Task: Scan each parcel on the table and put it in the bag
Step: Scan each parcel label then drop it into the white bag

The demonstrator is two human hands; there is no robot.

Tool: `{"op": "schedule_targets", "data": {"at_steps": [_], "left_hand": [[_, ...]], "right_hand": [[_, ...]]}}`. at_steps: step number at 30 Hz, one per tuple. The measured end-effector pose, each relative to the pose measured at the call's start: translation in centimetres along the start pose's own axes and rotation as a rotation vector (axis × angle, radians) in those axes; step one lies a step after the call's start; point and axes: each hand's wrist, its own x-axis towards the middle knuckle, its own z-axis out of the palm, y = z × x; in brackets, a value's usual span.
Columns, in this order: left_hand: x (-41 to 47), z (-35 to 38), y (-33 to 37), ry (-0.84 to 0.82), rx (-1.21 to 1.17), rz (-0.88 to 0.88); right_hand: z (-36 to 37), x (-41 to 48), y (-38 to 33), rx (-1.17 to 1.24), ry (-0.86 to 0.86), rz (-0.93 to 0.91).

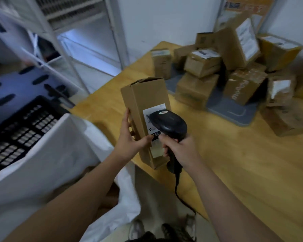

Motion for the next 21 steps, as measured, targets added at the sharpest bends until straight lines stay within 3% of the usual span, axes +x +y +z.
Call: {"op": "schedule_targets", "data": {"at_steps": [6,10,17,21], "left_hand": [[-6.1,-9.2,-5.4,0.073,-0.020,-0.069],[-10.1,-13.6,-9.5,0.093,0.171,-0.170],[-13.4,-19.4,-17.7,-0.016,0.676,-0.408],[-11.7,-20.4,-22.4,-0.137,0.686,-0.630]], "right_hand": [[8.1,-1.0,2.7,-0.087,-0.128,-0.003],[12.0,-0.9,4.9,-0.189,-0.146,0.059],[18.5,-0.3,10.4,-0.430,-0.303,0.250],[20.8,1.0,14.3,-0.721,-0.332,0.191]]}}
